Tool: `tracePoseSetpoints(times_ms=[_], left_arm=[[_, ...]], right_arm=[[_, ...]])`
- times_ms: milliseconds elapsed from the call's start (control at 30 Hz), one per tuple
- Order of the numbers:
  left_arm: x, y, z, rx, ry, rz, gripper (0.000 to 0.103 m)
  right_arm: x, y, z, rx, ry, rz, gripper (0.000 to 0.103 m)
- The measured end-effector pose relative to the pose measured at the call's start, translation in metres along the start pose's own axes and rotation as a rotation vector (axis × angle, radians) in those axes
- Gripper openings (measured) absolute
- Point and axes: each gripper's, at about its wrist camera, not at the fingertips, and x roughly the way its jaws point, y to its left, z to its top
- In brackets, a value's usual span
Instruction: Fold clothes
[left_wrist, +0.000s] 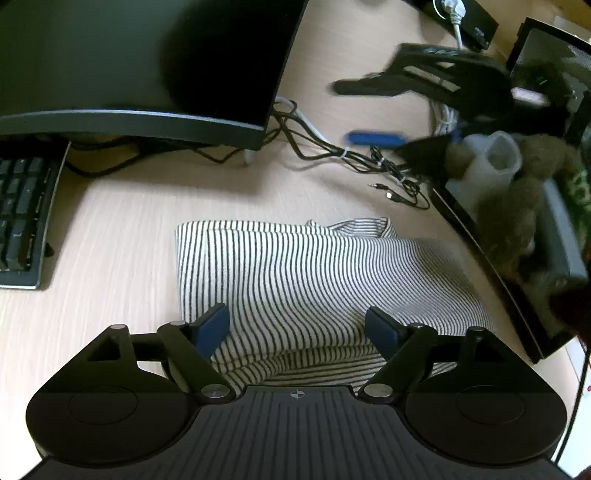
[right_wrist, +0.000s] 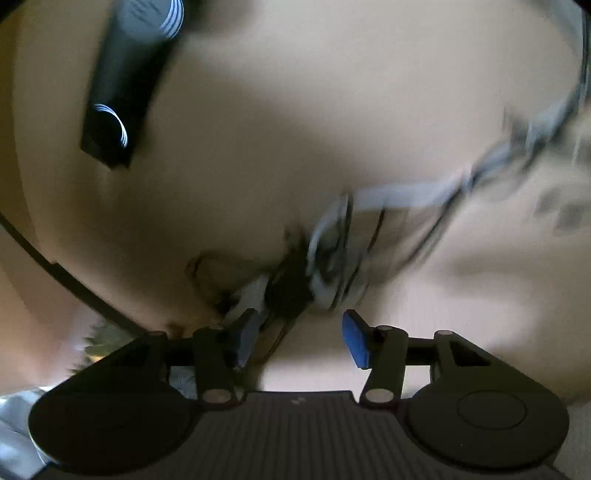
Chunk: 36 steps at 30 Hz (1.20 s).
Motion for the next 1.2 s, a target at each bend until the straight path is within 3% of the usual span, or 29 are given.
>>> tracePoseSetpoints(times_ms=[100,267,433,567,700,833,900,1000,1133,1200], left_arm=[[0.003,-0.001,0.002,-0.002,0.008,-0.020,0.096],[0.007,-0.006,0.003,0.017,0.023,-0.015,0.096],[0.007,-0.008,0.005,0.049,0.046,-0.016,0.096],[0.008,-0.009,0.004,0.060,0.047,-0.015,0.096],[0.008,-0.009,0.003,0.065,0.046,-0.016,0.097],[0.006,-0.009,0.001,0.075,0.045,-0.026,0.097],[0.007,-0.009,0.000,0.082,0.045,-0.029,0.098],[0.007,-0.008,0.001,0.083,0.046,-0.038,0.098],[0.008,-0.006,0.001,0.079,0.048,-0.054,0.099],[0.010,-0.007,0.003,0.077,0.050,-0.056,0.100]], right_arm=[[-0.020,0.001,-0.007,-0.104,0.021,-0.072,0.051],[-0.014,-0.013,-0.038,0.023,0.137,-0.054,0.051],[0.030,-0.025,-0.060,0.179,0.227,-0.100,0.051],[0.057,-0.021,-0.059,0.185,0.271,-0.087,0.056],[0.066,-0.022,-0.043,0.238,0.201,-0.040,0.056],[0.033,-0.033,-0.031,0.255,0.057,-0.049,0.056],[0.005,-0.037,-0.026,0.213,0.007,-0.103,0.056],[-0.044,-0.033,-0.038,0.044,-0.041,-0.218,0.056],[-0.099,-0.023,-0.085,-0.219,-0.053,-0.407,0.056],[-0.107,-0.022,-0.106,-0.275,-0.016,-0.465,0.056]])
